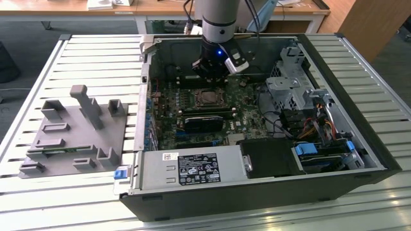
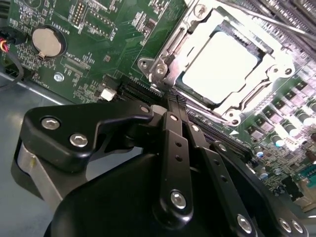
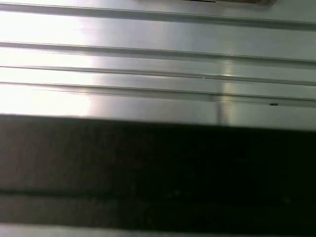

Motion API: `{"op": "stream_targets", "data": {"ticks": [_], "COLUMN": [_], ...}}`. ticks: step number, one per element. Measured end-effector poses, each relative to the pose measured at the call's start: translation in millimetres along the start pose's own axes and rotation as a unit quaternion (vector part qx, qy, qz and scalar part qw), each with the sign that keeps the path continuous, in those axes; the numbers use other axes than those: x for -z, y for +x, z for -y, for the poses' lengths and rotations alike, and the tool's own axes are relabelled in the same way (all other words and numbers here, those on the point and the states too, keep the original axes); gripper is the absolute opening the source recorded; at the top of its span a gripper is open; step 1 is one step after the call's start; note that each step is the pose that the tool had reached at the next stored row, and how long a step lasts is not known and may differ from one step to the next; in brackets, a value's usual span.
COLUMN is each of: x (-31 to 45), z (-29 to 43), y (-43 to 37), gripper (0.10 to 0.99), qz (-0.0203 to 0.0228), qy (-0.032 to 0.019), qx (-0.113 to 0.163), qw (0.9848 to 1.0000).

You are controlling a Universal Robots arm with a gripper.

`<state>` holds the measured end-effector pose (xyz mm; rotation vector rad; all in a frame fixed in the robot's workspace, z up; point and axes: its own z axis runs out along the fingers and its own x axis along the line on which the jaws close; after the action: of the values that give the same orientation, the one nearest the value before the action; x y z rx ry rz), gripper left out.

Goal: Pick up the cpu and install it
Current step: 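Install the first cpu locking lever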

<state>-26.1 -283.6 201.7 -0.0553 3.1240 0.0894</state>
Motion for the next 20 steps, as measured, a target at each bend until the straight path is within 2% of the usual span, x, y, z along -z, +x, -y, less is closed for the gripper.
{"op": "stream_targets", "data": {"ticks": [4, 7, 10, 15, 18, 20], "x": [-0.5, -1.3, -2.1, -4.0, -2.5, -0.3], "z": [-0.1, -0.7, -1.9, -3.5, -4.1, -4.0], "y": [0.0, 0.0, 0.0, -0.3, -0.6, -0.5], "gripper": [0.106, 0.106, 0.106, 0.106, 0.106, 0.106], "qz": [-0.0005, -0.0008, -0.0011, -0.0010, -0.0003, -0.0007], "qy": [0.0160, 0.0216, 0.0236, 0.0235, 0.0221, 0.0231], "qx": [0.000, 0.000, 0.000, 0.000, 0.000, 0.000], "qw": [0.9999, 0.9998, 0.9997, 0.9997, 0.9998, 0.9997]}}
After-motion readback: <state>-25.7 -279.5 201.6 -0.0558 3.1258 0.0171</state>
